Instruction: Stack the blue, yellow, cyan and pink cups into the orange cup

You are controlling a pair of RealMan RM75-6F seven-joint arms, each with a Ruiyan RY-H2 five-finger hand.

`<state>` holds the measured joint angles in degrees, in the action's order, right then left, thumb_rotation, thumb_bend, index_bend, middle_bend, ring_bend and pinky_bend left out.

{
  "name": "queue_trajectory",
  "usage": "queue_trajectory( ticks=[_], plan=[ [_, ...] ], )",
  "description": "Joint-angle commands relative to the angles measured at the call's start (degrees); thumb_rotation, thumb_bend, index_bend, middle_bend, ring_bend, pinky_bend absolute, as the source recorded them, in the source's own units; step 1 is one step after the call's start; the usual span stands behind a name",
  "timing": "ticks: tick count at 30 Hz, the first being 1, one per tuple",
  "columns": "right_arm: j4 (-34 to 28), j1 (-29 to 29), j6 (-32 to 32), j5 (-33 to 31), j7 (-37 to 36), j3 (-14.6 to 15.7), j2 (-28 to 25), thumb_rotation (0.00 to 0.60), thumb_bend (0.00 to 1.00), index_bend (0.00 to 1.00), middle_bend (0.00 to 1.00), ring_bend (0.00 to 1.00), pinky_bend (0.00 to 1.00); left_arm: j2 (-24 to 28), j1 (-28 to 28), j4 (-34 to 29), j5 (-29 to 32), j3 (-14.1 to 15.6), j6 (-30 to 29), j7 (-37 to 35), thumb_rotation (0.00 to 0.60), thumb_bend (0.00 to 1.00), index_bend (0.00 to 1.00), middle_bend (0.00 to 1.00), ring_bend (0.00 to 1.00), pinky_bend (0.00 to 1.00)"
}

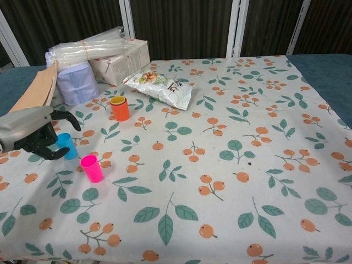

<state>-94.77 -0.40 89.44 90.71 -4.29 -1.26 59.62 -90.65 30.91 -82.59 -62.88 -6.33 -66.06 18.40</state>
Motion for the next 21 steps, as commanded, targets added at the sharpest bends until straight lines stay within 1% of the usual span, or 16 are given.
queue_trajectory(
  ticks=[1,11,21],
  plan=[
    [-0.08,-0.01,0.04,-0.05,-0.01,-0.02,-0.01,0.600,0.17,0.00,0.00,0.00,0.00,0.00,-0.13,0.23,-0.09,-0.12,0.26,-0.12,0.600,0.36,0.36,1.00,1.00,1.00],
    [-0.17,0.06,-0.15,-0.28,0.39,-0.08,0.09,0.600,0.17,0.00,0.00,0.00,0.00,-0.15,-0.24,1.56,0.39,-0.85,1.53,0.00,0.600,0.36,0.38,1.00,1.00,1.00],
    [-0.30,0.13,-0.31,-0.30,0.71,-0.05,0.19,0.600,0.17,0.00,0.00,0.00,0.00,0.17,-0.80,2.25,-0.03,-1.20,1.92,-0.97,0.600,0.36,0.42,1.00,1.00,1.00]
  ],
)
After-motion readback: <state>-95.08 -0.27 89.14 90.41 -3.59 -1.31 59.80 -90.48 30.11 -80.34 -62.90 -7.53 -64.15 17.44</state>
